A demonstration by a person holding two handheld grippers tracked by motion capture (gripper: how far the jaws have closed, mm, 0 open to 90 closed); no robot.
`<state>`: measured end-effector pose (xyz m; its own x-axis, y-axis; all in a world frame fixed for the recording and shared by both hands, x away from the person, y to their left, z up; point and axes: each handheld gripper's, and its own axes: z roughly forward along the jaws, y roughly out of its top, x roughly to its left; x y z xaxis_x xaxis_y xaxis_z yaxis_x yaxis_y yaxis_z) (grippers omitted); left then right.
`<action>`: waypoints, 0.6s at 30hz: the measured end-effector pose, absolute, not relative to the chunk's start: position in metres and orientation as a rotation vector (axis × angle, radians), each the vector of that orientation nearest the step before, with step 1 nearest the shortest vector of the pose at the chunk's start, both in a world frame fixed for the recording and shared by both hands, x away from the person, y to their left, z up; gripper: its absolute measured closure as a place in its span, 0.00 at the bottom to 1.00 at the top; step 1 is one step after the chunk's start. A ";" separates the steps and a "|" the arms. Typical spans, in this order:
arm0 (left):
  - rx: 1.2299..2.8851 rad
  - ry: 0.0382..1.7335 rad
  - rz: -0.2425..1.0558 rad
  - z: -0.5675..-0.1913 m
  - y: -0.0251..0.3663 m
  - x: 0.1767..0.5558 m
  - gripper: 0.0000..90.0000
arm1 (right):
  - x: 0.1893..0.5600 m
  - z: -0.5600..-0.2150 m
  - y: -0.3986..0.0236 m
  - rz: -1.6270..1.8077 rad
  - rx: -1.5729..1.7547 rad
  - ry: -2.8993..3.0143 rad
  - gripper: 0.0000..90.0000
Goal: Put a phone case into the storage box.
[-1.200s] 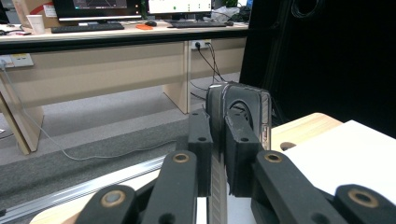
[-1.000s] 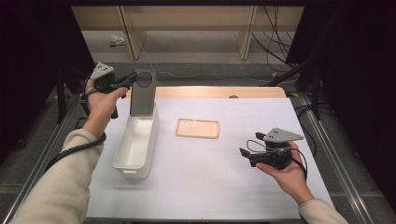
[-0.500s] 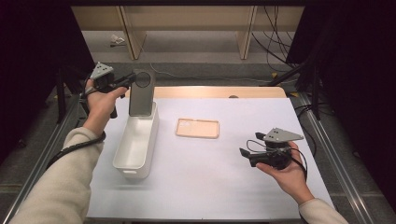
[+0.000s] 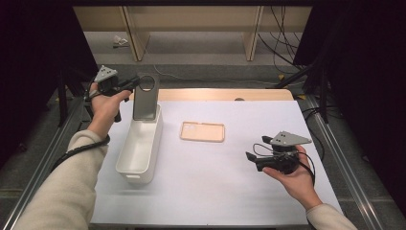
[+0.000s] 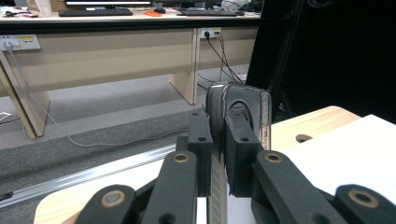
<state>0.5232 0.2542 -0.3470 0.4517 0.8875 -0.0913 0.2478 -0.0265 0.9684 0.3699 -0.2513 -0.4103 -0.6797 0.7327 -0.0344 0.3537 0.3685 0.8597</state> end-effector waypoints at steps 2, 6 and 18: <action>1.551 1.028 0.692 -0.347 0.254 0.524 0.91 | 0.370 -0.410 -0.251 1.244 0.943 2.221 0.18; 1.557 1.030 0.689 -0.349 0.253 0.525 0.91 | 0.370 -0.410 -0.252 1.246 0.944 2.219 0.18; 1.571 1.041 0.679 -0.355 0.255 0.529 0.91 | 0.370 -0.410 -0.251 1.246 0.946 2.221 0.18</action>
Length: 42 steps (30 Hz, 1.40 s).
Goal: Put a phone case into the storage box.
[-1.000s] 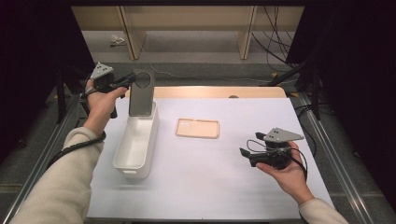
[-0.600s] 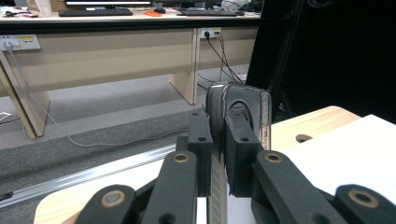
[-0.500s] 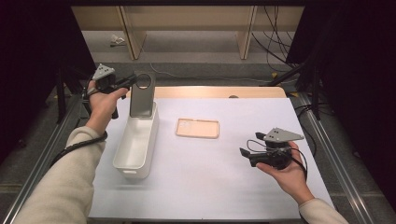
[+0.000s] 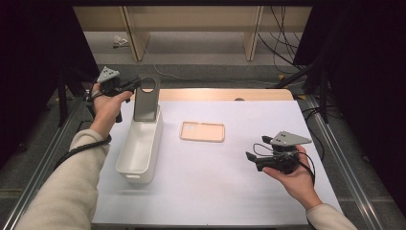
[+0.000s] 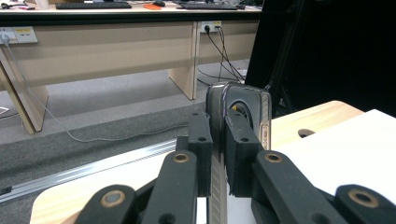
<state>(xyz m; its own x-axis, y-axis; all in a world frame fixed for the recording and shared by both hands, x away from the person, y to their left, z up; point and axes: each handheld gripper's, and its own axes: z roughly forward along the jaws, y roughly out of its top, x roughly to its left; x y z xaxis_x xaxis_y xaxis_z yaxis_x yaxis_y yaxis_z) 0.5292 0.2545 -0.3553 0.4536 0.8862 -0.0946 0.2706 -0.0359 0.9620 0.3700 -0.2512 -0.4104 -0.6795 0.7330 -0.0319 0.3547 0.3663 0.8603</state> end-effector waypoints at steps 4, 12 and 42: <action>1.577 1.040 0.672 -0.358 0.255 0.531 0.91 | 0.370 -0.410 -0.251 1.246 0.946 2.222 0.18; 1.586 1.039 0.660 -0.361 0.252 0.533 0.91 | 0.370 -0.411 -0.251 1.246 0.946 2.224 0.18; 1.620 1.079 0.635 -0.380 0.254 0.539 0.91 | 0.370 -0.411 -0.251 1.244 0.945 2.227 0.18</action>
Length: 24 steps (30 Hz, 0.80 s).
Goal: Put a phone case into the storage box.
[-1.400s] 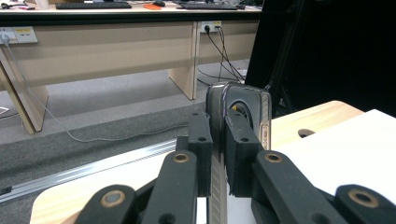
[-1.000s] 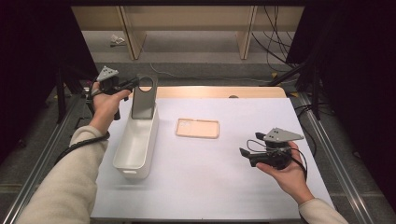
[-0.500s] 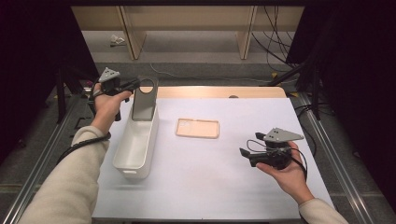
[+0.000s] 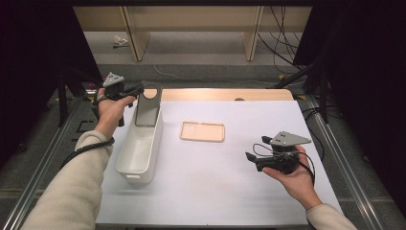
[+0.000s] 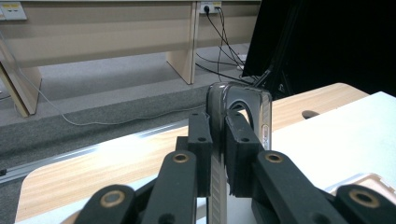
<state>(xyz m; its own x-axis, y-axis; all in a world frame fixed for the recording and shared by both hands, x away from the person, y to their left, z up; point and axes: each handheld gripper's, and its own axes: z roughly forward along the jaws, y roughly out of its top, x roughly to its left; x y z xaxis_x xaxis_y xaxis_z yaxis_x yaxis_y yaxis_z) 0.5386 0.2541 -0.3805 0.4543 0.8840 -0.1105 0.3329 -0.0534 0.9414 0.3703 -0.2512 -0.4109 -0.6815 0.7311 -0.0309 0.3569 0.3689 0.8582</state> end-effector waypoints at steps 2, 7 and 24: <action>1.619 1.082 0.634 -0.382 0.254 0.539 0.91 | 0.370 -0.411 -0.251 1.242 0.944 2.228 0.18; 1.620 1.090 0.630 -0.384 0.255 0.539 0.91 | 0.370 -0.411 -0.251 1.245 0.946 2.226 0.18; 1.633 1.105 0.607 -0.394 0.260 0.542 0.90 | 0.371 -0.411 -0.252 1.245 0.947 2.226 0.18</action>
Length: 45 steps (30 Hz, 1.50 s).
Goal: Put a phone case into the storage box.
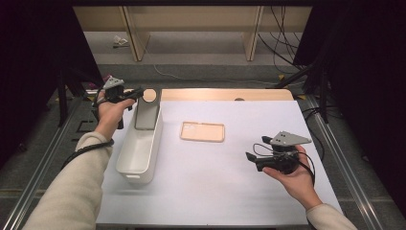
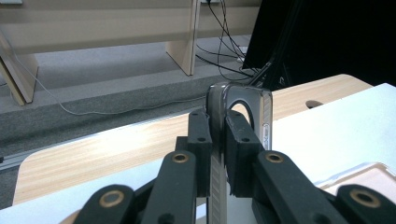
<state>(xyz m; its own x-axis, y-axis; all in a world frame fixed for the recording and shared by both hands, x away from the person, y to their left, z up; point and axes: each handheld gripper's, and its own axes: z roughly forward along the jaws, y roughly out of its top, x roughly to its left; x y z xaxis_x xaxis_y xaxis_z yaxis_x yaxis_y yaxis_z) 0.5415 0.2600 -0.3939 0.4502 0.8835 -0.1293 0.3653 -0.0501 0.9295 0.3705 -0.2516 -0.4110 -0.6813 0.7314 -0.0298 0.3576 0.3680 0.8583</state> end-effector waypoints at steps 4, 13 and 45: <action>1.635 1.108 0.605 -0.395 0.260 0.542 0.90 | 0.370 -0.411 -0.252 1.245 0.946 2.227 0.18; 1.644 1.124 0.603 -0.397 0.263 0.544 0.90 | 0.370 -0.411 -0.252 1.244 0.945 2.228 0.18; 1.732 1.180 0.653 -0.406 0.269 0.547 0.86 | 0.371 -0.411 -0.251 1.244 0.945 2.230 0.18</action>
<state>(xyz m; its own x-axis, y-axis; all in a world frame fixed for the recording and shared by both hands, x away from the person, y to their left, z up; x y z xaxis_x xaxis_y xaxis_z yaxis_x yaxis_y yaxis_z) 0.5468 0.2686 -0.4059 0.4017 0.9135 -0.0641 0.4305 -0.1266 0.8937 0.3706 -0.2512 -0.4115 -0.6833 0.7295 -0.0299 0.3581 0.3705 0.8570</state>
